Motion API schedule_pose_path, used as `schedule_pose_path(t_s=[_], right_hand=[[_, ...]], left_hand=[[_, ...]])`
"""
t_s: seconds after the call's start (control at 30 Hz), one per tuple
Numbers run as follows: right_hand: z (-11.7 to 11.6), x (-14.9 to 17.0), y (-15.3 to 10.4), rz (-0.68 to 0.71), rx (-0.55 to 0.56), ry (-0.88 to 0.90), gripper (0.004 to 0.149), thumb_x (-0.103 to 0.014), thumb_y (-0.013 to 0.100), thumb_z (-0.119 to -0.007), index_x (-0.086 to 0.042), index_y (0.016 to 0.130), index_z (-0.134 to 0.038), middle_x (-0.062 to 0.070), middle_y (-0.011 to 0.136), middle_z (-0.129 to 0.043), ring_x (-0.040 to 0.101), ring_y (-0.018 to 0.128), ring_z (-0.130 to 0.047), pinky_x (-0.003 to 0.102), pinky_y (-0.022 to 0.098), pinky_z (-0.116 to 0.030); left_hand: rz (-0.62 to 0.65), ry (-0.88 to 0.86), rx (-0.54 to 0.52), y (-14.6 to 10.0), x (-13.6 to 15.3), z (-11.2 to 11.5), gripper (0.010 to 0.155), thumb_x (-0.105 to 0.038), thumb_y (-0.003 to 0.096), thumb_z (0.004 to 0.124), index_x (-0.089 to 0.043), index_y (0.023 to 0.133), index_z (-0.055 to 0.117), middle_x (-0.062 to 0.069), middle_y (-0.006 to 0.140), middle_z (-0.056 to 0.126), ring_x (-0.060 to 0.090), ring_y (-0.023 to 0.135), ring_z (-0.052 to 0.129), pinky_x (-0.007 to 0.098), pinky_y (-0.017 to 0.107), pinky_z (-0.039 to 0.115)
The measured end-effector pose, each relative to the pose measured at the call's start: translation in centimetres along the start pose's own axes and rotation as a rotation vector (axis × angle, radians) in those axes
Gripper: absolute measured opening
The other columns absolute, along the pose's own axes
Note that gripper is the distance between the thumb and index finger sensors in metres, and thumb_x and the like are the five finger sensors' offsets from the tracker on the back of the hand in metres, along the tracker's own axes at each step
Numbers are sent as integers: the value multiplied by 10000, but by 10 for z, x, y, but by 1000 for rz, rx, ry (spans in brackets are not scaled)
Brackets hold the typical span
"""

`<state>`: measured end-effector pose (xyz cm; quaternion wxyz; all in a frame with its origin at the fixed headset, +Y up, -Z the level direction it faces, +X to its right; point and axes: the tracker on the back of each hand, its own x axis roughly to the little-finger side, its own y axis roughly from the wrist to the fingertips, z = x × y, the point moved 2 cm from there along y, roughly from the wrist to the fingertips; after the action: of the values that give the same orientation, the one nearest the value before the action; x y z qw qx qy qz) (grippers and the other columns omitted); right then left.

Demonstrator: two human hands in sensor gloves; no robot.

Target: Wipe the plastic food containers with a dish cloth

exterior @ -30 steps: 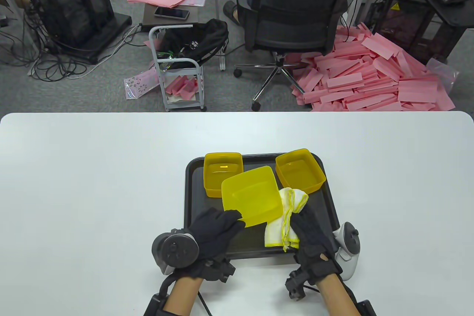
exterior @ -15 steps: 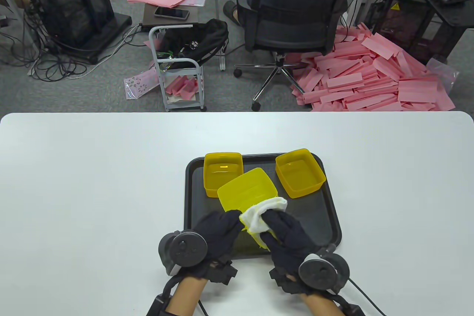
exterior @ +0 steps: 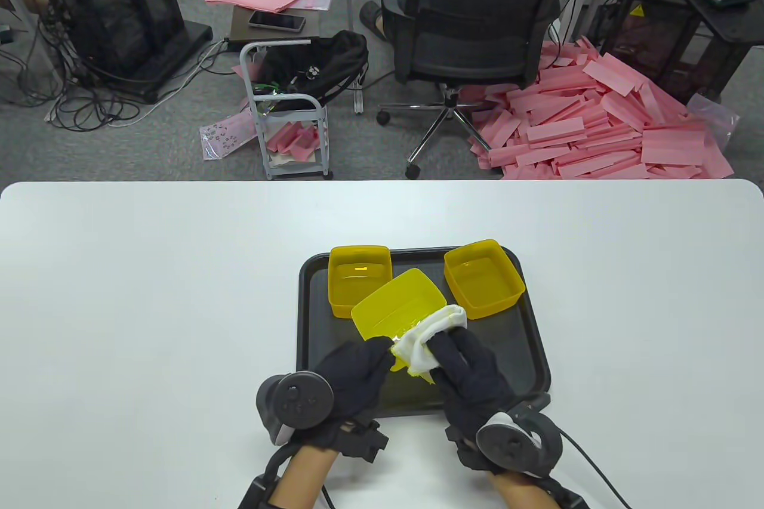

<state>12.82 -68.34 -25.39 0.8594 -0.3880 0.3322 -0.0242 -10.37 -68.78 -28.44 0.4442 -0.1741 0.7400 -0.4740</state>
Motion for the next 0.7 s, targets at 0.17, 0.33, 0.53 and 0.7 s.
schedule_pose_path(t_s=[0.17,0.33,0.53,0.7], right_hand=[[-1,-7,-1,36,-7,-6,631,-353,472,-924,-153,1008,-660,77,904,-848,287,599,-969,300,351,-973],[5,7,4,-13,-48,12,482,-338,486,-898,-221,936,-771,74,889,-864,307,602,-958,326,352,-960],[14,33,7,-148,-72,54,450,-349,502,-874,-314,936,-762,84,900,-847,314,582,-947,322,313,-940],[25,55,8,-252,-59,34,472,-367,523,-844,-266,969,-729,66,921,-827,307,536,-945,286,229,-917]], left_hand=[[-9,-6,3,-1,3,1,440,-416,478,771,-173,809,930,15,409,1025,289,386,998,473,321,842],[8,13,15,-1,1,4,436,-428,469,808,-177,801,937,10,402,1032,287,384,1003,471,320,846],[4,18,17,-1,4,3,427,-435,455,841,-191,790,943,20,402,1029,297,391,996,478,330,837],[-1,28,19,0,8,-4,418,-455,439,871,-215,773,951,29,411,1024,307,408,986,485,345,824]])
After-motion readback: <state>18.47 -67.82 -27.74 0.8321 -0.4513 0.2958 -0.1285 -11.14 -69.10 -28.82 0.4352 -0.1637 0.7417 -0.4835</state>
